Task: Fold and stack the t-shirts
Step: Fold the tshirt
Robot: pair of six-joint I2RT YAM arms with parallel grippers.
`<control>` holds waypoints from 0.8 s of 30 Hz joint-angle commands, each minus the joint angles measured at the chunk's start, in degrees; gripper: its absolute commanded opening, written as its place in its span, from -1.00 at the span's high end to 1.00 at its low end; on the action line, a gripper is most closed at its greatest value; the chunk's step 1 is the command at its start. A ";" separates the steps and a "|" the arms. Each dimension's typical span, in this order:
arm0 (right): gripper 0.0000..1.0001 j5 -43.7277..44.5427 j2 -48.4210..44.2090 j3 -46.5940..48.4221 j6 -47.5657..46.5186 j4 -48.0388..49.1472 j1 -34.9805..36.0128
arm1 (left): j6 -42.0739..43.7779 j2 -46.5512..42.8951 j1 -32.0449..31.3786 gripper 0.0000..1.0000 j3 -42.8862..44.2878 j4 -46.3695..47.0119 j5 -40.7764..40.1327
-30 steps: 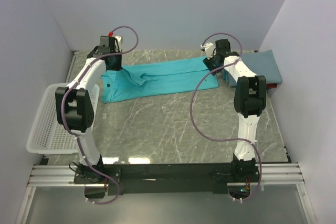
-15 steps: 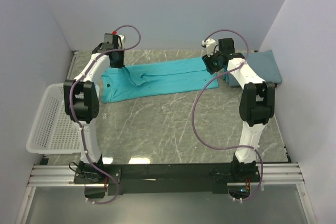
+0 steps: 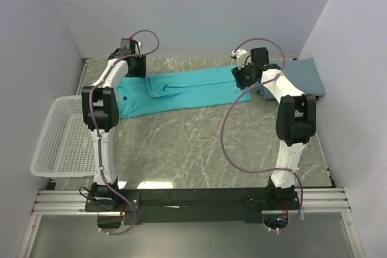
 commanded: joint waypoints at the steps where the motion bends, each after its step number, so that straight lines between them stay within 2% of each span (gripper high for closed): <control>1: -0.08 -1.54 -4.39 -1.34 1.15 1.19 1.10 | -3.53 4.56 0.93 -0.40 9.90 -1.66 -1.23; 3: -0.08 -2.33 -5.27 -2.14 0.54 0.93 1.80 | -5.90 2.83 1.37 -0.43 12.39 -1.76 -3.76; 5: -0.08 -5.03 -5.62 -2.31 -1.91 -0.21 2.41 | -7.05 -2.08 1.63 -0.44 8.56 1.21 -4.66; 6: -0.09 -6.45 -5.97 -2.40 -3.05 -0.82 2.68 | -7.93 -9.50 1.98 -0.47 5.23 5.84 -4.40; 7: -0.09 -8.38 -6.24 -2.75 -5.85 -1.53 3.12 | -8.46 -13.93 2.25 -0.51 -3.94 9.54 -2.22; 8: -0.09 -12.40 -6.59 -3.54 -7.97 -2.32 3.38 | -9.25 -18.58 2.95 -0.74 -9.60 13.15 -1.33; 9: -0.09 -14.70 -7.37 -4.15 -10.60 -3.19 3.65 | -11.17 -27.59 3.39 -0.88 -20.71 20.58 -0.36; 10: -0.09 -16.46 -7.99 -5.12 -17.06 -4.60 4.00 | -12.24 -31.86 3.91 -0.99 -25.61 23.44 1.74; 12: -0.10 -19.71 -10.53 -9.59 -24.56 -5.05 5.14 | -15.65 -41.68 6.19 -0.99 -33.44 26.79 4.38; 13: -0.11 -19.99 -11.42 -11.43 -31.82 -4.27 5.23 | -16.37 -44.36 6.90 -0.99 -39.05 27.68 6.31; 15: -0.13 -17.55 -12.30 -16.01 -36.71 -2.33 6.81 | -17.87 -51.11 7.61 -0.99 -43.83 28.21 12.28; 16: -0.13 -12.14 -11.87 -16.55 -38.55 -1.11 7.42 | -17.87 -53.32 7.61 -0.95 -48.20 28.56 14.83; 18: -0.12 -8.24 -8.99 -15.24 -39.27 -2.23 9.71 | -17.00 -59.02 7.52 -0.89 -55.23 29.70 20.29; 20: -0.11 -2.61 -7.30 -13.83 -37.53 -1.54 11.02 | -16.21 -62.21 7.44 -0.90 -59.21 29.01 21.44; 24: -0.11 4.78 -3.79 -13.30 -35.94 1.19 14.19 | -12.70 -69.50 7.44 -0.90 -66.34 24.88 17.59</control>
